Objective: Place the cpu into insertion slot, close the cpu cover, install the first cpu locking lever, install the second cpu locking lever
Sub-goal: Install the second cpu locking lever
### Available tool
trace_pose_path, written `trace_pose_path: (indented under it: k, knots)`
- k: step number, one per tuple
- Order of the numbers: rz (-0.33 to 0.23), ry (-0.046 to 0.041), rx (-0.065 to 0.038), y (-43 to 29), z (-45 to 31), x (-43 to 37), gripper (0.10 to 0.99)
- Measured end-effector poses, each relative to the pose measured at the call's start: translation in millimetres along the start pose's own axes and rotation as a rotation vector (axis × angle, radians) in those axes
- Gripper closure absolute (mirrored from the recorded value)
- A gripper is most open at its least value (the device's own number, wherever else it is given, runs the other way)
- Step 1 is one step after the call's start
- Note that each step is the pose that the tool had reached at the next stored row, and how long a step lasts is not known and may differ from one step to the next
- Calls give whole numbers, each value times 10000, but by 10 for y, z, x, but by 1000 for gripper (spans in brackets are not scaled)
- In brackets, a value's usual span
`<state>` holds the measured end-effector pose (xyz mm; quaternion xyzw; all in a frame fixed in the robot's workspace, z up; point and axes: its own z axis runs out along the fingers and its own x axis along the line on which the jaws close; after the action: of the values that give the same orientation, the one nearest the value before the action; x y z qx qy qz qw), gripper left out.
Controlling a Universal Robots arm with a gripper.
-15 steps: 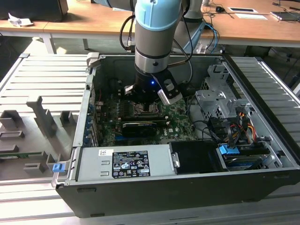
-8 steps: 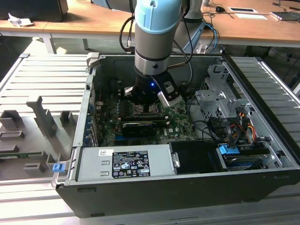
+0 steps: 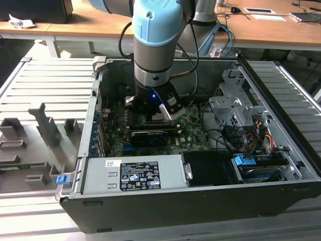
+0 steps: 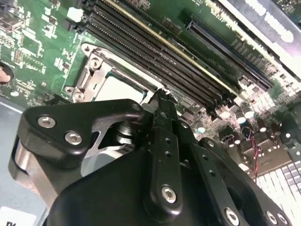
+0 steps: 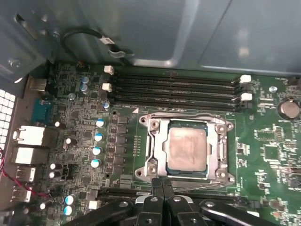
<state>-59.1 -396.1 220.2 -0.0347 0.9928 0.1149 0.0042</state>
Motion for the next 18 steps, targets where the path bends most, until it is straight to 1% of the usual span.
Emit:
trace_pose_path:
  k: [1,2,3,4,5,6,8,9,10,13,15,18]
  knots:
    - [-1,1,-1,-13,29,4,980]
    - [-5,-3,-53,-31,31,13,980]
    - [-7,-20,-207,-56,30,24,980]
    - [-8,-34,-402,-75,27,38,980]
    - [-7,-44,-525,-80,26,57,980]
    - [-8,-48,-578,-86,26,66,980]
    - [-8,-58,-700,-143,37,106,980]
    - [-10,-60,-722,-156,40,115,980]
    - [-10,-62,-732,-164,47,118,980]
    - [-8,-69,-843,-175,72,138,980]
    - [-9,-77,-948,-184,97,155,980]
    - [-9,-85,-1069,-197,140,163,980]
